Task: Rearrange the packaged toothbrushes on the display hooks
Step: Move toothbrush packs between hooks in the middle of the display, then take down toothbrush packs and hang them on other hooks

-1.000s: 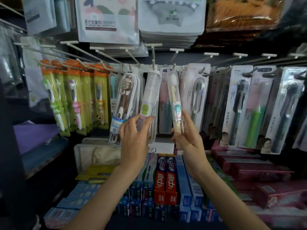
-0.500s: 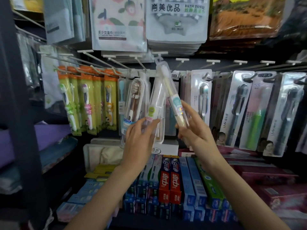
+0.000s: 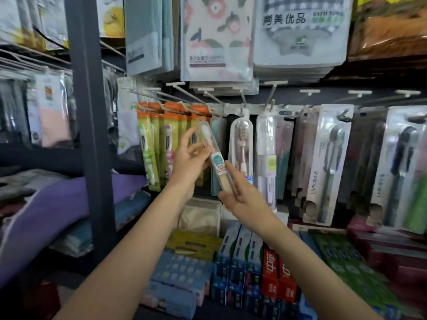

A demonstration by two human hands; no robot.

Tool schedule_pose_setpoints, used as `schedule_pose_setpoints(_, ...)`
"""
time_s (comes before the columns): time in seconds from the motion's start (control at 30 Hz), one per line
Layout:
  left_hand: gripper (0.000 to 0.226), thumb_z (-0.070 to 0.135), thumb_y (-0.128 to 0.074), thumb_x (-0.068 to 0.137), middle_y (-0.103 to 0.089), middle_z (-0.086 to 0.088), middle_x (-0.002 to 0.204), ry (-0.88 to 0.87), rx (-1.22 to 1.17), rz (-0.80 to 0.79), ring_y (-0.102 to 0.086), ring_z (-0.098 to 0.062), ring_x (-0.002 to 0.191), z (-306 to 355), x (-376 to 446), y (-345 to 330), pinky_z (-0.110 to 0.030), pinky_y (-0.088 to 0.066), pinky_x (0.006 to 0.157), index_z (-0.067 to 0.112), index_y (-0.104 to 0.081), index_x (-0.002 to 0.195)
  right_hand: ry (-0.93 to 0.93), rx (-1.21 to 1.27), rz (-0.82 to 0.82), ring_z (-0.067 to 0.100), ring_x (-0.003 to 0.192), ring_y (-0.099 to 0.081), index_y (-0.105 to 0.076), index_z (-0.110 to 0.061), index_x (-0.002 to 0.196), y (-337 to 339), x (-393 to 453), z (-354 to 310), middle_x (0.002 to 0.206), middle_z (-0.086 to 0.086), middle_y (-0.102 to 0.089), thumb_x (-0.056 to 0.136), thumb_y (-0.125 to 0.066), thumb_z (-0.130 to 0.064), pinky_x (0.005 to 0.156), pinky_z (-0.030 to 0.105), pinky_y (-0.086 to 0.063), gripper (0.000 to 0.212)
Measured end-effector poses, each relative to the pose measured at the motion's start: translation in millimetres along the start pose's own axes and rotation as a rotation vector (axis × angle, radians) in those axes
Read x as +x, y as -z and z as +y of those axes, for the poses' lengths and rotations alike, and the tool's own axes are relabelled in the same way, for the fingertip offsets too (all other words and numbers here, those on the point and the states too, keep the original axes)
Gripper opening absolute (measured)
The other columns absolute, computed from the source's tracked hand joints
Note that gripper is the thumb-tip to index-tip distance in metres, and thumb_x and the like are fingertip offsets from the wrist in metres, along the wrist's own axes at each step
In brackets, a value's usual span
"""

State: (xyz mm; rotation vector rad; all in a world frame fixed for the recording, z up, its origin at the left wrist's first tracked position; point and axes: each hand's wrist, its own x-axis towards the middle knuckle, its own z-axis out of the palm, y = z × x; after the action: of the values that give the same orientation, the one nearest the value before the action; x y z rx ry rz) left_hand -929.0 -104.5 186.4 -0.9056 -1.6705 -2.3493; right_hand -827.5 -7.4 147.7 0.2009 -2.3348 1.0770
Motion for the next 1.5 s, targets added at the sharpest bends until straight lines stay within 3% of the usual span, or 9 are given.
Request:
schedule_pose_setpoints(0.17, 0.055, -0.001, -0.05, 0.091, -0.063, -0.005, 0.103, 0.026, -0.006, -0.056, -0.061, -0.017, 0.095, 7, 28, 3, -0.026, -0.053, 0.074, 0.03, -0.042, 0.136, 0.033, -0.108, 0.13, 0.0, 0.093, -0.052, -0.05, -0.021, 0.128, 22, -3, -2, 0.113, -0.005, -0.048, 0.093, -0.05, -0.012, 0.074, 0.003, -0.043, 0.036)
schedule_pose_setpoints(0.43, 0.055, 0.008, -0.049, 0.092, -0.049, -0.003, 0.135, 0.012, 0.093, -0.173, -0.043, -0.021, 0.126, -11, 43, 3, -0.05, -0.033, 0.107, 0.049, -0.043, 0.128, -0.057, 0.075, 0.377, 0.009, 0.087, -0.058, -0.06, -0.026, 0.1, 77, -20, 13, 0.096, -0.007, -0.061, 0.092, -0.049, -0.004, 0.065, 0.012, -0.049, 0.026)
schedule_pose_setpoints(0.6, 0.058, 0.005, -0.045, 0.093, -0.05, 0.008, 0.126, -0.009, 0.138, -0.207, -0.045, -0.012, 0.12, -15, 44, 0, -0.037, -0.038, 0.102, 0.048, -0.04, 0.131, -0.115, -0.046, 0.419, 0.004, 0.091, -0.054, -0.059, -0.023, 0.103, 78, -21, 31, 0.096, -0.012, -0.059, 0.092, -0.048, -0.003, 0.071, 0.011, -0.043, 0.025)
schedule_pose_setpoints(0.7, 0.056, 0.007, -0.046, 0.094, -0.046, 0.011, 0.124, -0.107, 0.396, -0.134, -0.048, 0.001, 0.101, -8, 41, -1, -0.016, -0.044, 0.079, 0.039, -0.035, 0.138, -0.156, -0.158, 0.382, 0.001, 0.089, -0.051, -0.059, -0.019, 0.108, 67, -20, 46, 0.104, -0.004, -0.057, 0.091, -0.047, -0.001, 0.074, 0.009, -0.041, 0.028)
schedule_pose_setpoints(0.87, 0.036, 0.001, -0.052, 0.087, -0.047, -0.001, 0.121, -0.442, 0.535, 0.269, -0.049, -0.009, 0.104, -11, 8, -16, -0.006, -0.04, 0.086, 0.011, -0.048, 0.122, -0.275, -0.208, 0.353, 0.016, 0.105, -0.05, -0.051, -0.011, 0.123, 54, -25, 69, 0.122, 0.008, -0.051, 0.09, -0.051, -0.005, 0.092, 0.026, -0.042, 0.033)
schedule_pose_setpoints(1.0, 0.034, 0.009, -0.052, 0.084, -0.043, 0.0, 0.114, -0.677, 0.664, 0.177, -0.046, -0.008, 0.101, -21, -21, -39, -0.01, -0.036, 0.091, 0.009, -0.05, 0.119, -0.311, -0.147, 0.361, 0.019, 0.115, -0.048, -0.04, -0.011, 0.132, 48, -25, 81, 0.129, 0.008, -0.049, 0.087, -0.061, -0.022, 0.099, 0.038, -0.043, 0.05)
schedule_pose_setpoints(1.3, 0.064, 0.031, -0.064, 0.084, -0.041, 0.0, 0.135, -0.298, 0.619, 0.004, -0.037, -0.002, 0.117, -57, -32, -41, -0.006, -0.026, 0.092, 0.013, -0.032, 0.137, -0.222, -0.024, 0.324, 0.011, 0.108, -0.05, -0.034, -0.016, 0.136, 34, -5, 74, 0.117, -0.002, -0.052, 0.081, -0.067, -0.034, 0.083, 0.018, -0.044, 0.067)
schedule_pose_setpoints(1.4, 0.062, 0.031, -0.063, 0.086, -0.044, 0.0, 0.135, -0.28, 0.645, -0.008, -0.038, -0.004, 0.118, -56, -32, -39, -0.011, -0.027, 0.092, 0.013, -0.033, 0.137, -0.213, -0.029, 0.357, 0.014, 0.111, -0.052, -0.034, -0.014, 0.136, 31, 0, 72, 0.119, -0.002, -0.053, 0.082, -0.068, -0.025, 0.094, 0.034, -0.046, 0.064)
schedule_pose_setpoints(1.5, 0.06, 0.031, -0.06, 0.087, -0.046, -0.003, 0.134, -0.283, 0.636, -0.027, -0.043, -0.014, 0.122, -58, -31, -33, -0.027, -0.035, 0.102, 0.013, -0.034, 0.137, -0.196, -0.006, 0.378, -0.001, 0.088, -0.052, -0.034, -0.016, 0.133, 35, -4, 67, 0.1, -0.016, -0.049, 0.086, -0.063, -0.013, 0.076, 0.016, -0.048, 0.056)
